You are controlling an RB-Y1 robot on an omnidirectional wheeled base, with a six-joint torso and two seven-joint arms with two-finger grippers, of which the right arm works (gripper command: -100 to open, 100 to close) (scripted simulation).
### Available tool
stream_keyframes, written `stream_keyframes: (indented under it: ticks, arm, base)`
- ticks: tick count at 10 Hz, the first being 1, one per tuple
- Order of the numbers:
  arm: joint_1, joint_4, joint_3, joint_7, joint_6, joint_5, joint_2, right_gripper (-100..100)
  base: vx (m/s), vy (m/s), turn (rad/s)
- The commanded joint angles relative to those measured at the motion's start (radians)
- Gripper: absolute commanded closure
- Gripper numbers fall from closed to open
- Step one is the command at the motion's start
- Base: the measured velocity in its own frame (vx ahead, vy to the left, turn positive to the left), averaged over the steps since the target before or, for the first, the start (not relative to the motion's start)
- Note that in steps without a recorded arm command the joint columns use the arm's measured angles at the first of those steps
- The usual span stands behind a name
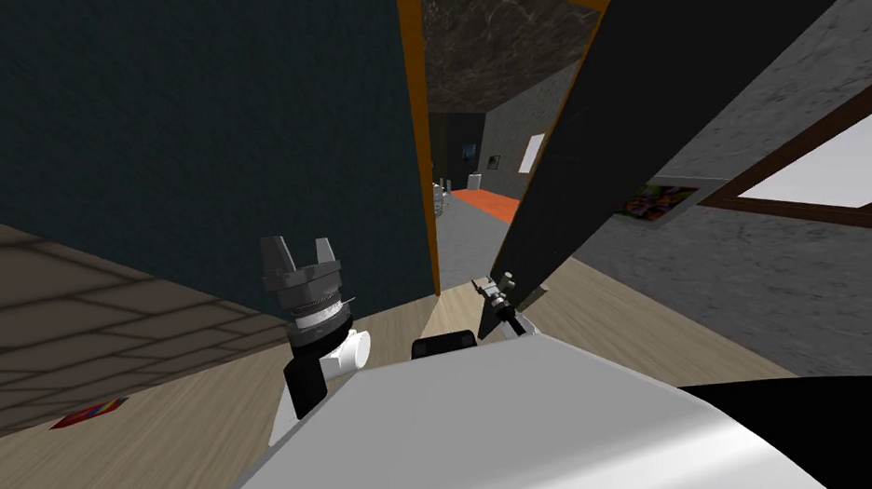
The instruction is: Pull the door open
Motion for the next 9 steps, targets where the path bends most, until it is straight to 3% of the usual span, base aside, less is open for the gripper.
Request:
stream_keyframes:
  ticks: [1,3,4,5,9]
  arm:
    - [-0.003,0.025,-0.006,-0.007,-0.017,-0.004,-0.017,-100]
    - [0.002,0.028,-0.005,-0.015,-0.027,-0.005,-0.026,-100]
    - [0.004,0.016,-0.001,-0.014,-0.020,-0.003,-0.019,-100]
    - [0.004,0.016,-0.001,-0.014,-0.020,-0.003,-0.019,100]
    - [0.004,0.016,-0.001,-0.014,-0.020,-0.003,-0.019,100]
  base:
    - [-0.173,-0.191,-0.009]
    - [-0.161,-0.191,-0.018]
    - [-0.077,-0.080,0.005]
    - [0.010,0.008,-0.001]
    - [0.021,0.022,-0.001]
